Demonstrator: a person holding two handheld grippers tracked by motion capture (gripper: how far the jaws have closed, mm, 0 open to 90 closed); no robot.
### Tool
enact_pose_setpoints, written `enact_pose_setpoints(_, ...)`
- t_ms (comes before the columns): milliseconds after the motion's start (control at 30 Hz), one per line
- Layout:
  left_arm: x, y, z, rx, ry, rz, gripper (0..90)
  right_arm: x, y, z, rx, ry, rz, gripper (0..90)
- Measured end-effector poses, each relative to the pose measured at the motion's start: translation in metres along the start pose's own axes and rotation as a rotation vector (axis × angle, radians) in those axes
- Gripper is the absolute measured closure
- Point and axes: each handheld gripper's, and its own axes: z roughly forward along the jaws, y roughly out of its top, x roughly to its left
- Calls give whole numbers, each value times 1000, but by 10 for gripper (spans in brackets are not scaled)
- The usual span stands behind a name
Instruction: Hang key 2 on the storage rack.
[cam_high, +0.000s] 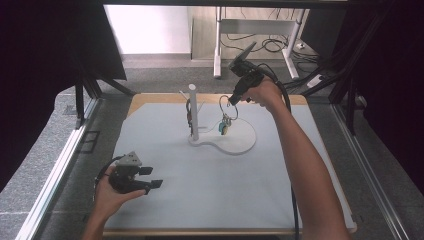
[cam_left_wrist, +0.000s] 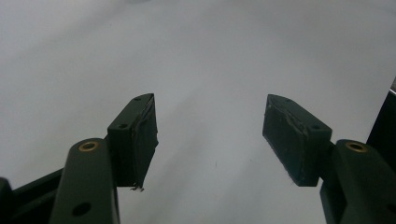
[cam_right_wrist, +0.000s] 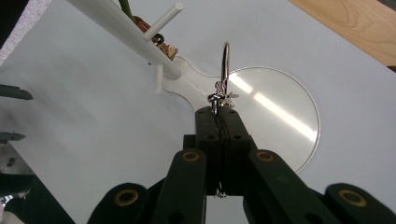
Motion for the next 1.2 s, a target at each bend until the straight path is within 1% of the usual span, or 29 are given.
enact_pose_setpoints(133,1,0,-1,-2,0,3,357,0,4,2,7,-2,-2,884)
enact_pose_setpoints(267,1,0,-2,-8,-1,-5,357,0,9,3,10,-10,-7,884)
enact_pose_setpoints(333,1,0,-2,-11,0,-4,358,1,11,3,10,-8,-3,884)
enact_pose_setpoints(500,2,0,-3,-12,0,-4,358,2,14,5,12,-14,-11,884)
enact_pose_setpoints(700,1,-1,-3,-19,-2,-12,358,6,19,8,13,-18,-20,884)
enact_pose_setpoints(833,2,-1,-5,-19,-3,-10,358,8,22,10,12,-16,-21,884)
enact_pose_setpoints(967,2,0,-4,-23,-6,-11,358,7,25,12,10,-10,-17,884)
enact_pose_setpoints(1200,2,-1,-5,-22,-5,-11,358,7,28,17,9,-18,-18,884)
